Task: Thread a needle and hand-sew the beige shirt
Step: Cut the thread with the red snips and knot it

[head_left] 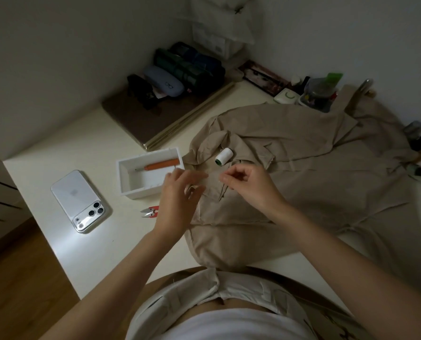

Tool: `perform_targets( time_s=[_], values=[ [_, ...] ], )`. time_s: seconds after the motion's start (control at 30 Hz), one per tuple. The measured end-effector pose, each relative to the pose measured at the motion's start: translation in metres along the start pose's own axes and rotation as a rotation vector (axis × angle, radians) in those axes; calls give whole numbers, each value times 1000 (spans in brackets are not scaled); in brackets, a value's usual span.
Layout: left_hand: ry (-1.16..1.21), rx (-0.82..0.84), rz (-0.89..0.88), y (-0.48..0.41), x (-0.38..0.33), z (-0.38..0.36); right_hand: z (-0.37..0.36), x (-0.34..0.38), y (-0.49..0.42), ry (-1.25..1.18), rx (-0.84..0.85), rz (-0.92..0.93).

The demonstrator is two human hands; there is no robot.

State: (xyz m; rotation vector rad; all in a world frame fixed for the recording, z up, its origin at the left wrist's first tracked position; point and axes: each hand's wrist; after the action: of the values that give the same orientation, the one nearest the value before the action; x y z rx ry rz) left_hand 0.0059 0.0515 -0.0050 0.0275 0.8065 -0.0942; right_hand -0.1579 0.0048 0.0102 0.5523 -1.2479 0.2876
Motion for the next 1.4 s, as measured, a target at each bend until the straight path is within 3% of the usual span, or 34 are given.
perform_targets(
  time_s=[0.1,0.2,0.3,0.47,0.67,0.87,1.1,1.27,1.4],
  values=[
    [-447,-32,-322,-10,4,13,0,3,-5,18,-9,-23],
    [-775,107,-567,-22,-2,28,0,9,-9,32,-13,-59],
    [-951,135,-626,-31,-2,31,2,14,-11,28,-13,-92],
    [-960,161,-597,-37,1,30,2,14,-12,-39,-44,-144],
    [-637,213,-557,-31,5,26,0,6,-12,-139,-13,-225],
    [-417,342,-567,-24,7,20,-12,1,-7,-279,141,-264],
    [-212,280,-540,-18,5,15,-23,6,5,-369,271,-262],
    [128,236,-241,-8,-1,6,-29,1,3,-134,86,-245],
    [671,191,49,-3,-19,-1,-35,-5,0,-48,-35,-120]
  ],
)
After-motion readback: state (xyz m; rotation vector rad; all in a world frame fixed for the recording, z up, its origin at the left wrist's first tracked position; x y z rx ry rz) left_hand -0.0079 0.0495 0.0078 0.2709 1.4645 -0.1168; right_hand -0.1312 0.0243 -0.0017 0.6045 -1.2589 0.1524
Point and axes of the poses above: each hand's wrist, its own y-axis away from the middle knuckle, its own z-axis out of the back of the hand, x = y × z, and after that the axes turned 15 degrees about x, right-handed
